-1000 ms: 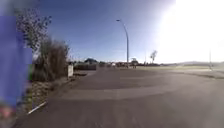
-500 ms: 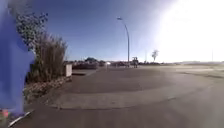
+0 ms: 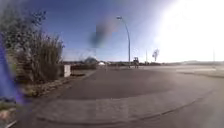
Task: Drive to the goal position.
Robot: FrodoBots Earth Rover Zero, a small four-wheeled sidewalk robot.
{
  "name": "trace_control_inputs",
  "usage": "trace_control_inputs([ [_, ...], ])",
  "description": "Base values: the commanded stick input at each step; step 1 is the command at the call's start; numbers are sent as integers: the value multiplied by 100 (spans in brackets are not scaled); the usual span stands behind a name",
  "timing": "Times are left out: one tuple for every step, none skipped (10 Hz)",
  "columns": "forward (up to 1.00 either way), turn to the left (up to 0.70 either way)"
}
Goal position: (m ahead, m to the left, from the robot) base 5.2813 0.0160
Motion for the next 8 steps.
trace_control_inputs([
  [70, 0],
  [70, 0],
  [70, 0],
  [70, 0],
  [70, 0],
  [70, 0],
  [70, 0],
  [70, 0],
])
